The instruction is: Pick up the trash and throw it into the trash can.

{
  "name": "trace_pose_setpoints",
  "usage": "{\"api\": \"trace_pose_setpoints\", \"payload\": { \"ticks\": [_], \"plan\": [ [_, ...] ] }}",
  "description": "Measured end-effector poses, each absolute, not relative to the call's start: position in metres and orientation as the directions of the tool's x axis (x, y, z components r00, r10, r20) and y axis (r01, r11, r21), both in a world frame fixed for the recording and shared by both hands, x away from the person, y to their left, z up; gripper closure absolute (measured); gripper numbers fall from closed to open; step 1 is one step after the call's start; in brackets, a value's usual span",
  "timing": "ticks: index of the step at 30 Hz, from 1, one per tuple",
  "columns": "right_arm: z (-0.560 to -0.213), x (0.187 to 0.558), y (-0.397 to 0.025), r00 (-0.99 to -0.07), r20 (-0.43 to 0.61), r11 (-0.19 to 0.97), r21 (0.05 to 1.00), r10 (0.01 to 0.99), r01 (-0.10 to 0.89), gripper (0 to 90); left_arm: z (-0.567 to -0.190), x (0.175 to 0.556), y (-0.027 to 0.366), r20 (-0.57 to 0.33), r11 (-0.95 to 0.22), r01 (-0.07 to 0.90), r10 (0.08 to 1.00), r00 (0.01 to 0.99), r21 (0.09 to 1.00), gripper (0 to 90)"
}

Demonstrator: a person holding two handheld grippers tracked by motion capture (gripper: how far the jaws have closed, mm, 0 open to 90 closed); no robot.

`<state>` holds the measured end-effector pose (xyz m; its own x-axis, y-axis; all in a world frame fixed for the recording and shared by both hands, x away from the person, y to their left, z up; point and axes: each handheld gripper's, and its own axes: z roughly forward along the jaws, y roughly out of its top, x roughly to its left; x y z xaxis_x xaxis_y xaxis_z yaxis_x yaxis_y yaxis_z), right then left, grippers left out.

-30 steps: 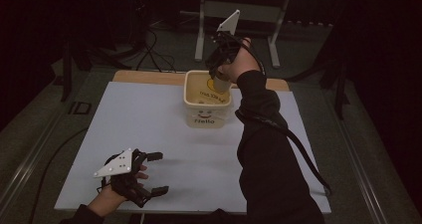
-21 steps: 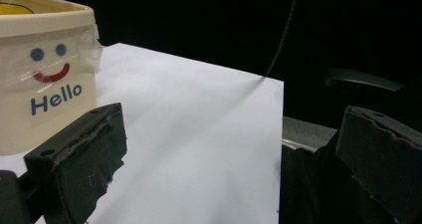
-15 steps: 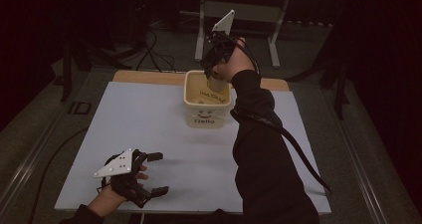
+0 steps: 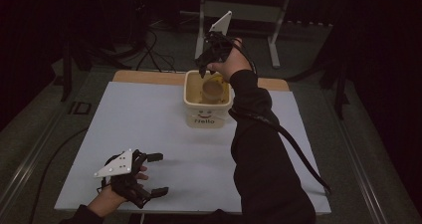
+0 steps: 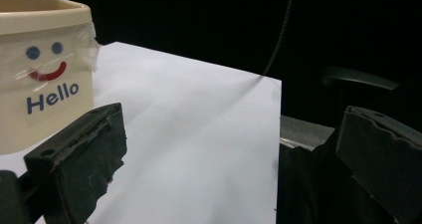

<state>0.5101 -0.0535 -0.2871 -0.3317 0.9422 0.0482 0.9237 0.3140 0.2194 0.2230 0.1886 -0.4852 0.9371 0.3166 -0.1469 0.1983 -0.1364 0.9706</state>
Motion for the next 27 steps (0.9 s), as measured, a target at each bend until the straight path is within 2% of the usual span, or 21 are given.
{"api": "trace_pose_setpoints", "payload": {
  "ticks": [16, 27],
  "plan": [
    [-0.277, 0.506, -0.065, -0.354, 0.064, 0.328, 0.255, 0.933, 0.91, 8.3, -0.485, 0.222, 0.189, -0.148, -0.132, 0.198, 0.318, 0.936, 0.971, 0.5],
    [-0.278, 0.501, -0.076, -0.374, 0.069, 0.349, 0.235, 0.925, 0.907, 8.7, -0.485, 0.222, 0.19, -0.152, -0.118, 0.197, 0.317, 0.936, 0.973, 0.5]
  ]
}}
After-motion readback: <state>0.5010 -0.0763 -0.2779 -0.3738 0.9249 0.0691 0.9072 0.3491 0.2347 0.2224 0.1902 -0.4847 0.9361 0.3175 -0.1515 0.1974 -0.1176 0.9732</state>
